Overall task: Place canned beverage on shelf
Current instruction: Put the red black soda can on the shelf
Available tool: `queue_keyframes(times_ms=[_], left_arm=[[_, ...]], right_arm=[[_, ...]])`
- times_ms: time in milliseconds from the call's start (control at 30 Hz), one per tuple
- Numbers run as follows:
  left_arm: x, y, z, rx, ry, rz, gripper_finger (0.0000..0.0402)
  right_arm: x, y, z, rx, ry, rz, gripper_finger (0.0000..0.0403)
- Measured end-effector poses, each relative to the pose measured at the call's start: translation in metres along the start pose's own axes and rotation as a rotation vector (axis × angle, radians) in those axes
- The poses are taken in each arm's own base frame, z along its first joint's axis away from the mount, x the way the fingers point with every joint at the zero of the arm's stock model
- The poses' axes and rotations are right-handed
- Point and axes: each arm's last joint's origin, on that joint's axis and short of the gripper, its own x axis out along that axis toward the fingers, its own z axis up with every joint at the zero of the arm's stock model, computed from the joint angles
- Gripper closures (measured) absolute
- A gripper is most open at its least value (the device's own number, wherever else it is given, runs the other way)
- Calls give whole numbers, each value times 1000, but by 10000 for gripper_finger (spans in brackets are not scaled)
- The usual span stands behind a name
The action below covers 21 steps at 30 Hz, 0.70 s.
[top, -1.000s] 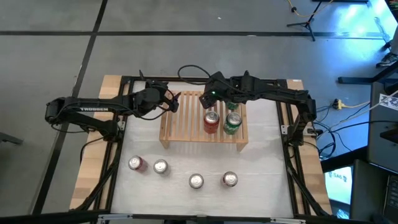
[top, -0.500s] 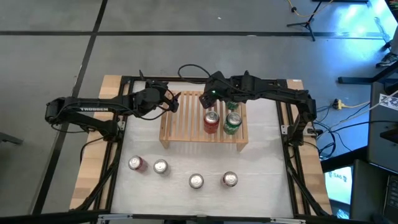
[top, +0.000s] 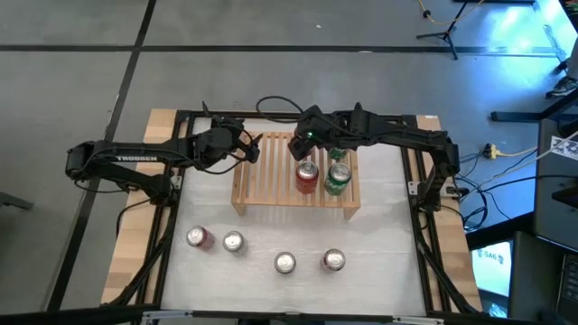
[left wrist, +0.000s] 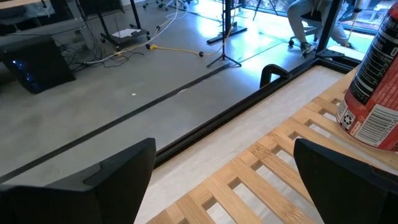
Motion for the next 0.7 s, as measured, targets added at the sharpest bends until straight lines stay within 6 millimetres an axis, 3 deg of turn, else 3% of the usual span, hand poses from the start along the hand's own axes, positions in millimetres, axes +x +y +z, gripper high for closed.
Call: queue_keyframes(times_ms=[567, 700], left_arm=[[0, 0, 0, 0, 0, 0, 29], [0, 0, 0, -1, 0, 0, 29]], right_arm=[[-2, -1, 1, 0, -12, -11, 20], [-13, -3, 6, -6, -41, -2, 20]])
